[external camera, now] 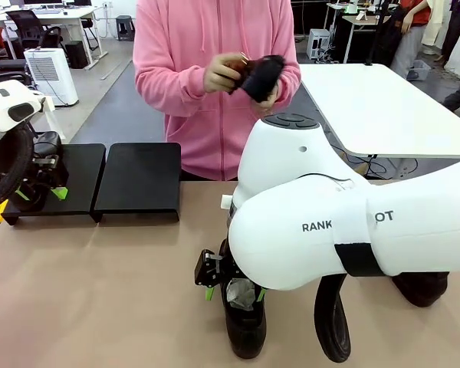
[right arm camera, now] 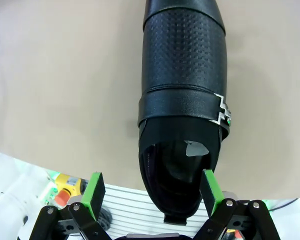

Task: Organize the shoes by placing them on the stand.
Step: Place the Shoe from the middle of the table onto the Shoes Stand.

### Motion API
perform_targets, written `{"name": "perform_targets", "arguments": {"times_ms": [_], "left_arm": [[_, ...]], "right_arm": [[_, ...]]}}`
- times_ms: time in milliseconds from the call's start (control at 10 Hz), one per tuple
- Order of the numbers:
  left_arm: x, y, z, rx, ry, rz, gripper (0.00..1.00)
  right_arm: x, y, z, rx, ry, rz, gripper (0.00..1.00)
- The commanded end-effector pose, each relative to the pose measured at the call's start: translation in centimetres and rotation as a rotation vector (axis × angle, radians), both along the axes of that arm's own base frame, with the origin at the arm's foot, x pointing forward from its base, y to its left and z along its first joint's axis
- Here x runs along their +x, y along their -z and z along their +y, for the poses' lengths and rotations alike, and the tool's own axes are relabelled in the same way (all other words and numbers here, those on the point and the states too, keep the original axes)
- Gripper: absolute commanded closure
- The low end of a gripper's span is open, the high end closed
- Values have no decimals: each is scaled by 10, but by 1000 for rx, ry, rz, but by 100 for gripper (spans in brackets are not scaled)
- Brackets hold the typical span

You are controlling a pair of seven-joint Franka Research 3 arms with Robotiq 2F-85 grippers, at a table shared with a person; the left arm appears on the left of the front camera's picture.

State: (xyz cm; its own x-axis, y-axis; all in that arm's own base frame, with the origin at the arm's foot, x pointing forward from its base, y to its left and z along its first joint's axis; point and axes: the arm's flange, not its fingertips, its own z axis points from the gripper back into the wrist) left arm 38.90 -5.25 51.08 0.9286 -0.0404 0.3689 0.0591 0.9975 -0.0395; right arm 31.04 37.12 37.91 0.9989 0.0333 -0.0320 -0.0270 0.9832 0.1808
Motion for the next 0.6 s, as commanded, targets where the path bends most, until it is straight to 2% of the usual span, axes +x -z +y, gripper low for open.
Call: {"name": "perform_targets", "arguments": {"times_ms": [0,400,500], "left_arm": [[-1,-1,3,-13,14,-1,34],[-1,-1,3,-13,14,-1,34],[0,0,0,0,0,0,34]], "right_arm": [[3,-2,4,1,-12,-9,0],[0,0,0,0,0,0,0],[-13,-28,-3,-34,-11,-69,0]]}}
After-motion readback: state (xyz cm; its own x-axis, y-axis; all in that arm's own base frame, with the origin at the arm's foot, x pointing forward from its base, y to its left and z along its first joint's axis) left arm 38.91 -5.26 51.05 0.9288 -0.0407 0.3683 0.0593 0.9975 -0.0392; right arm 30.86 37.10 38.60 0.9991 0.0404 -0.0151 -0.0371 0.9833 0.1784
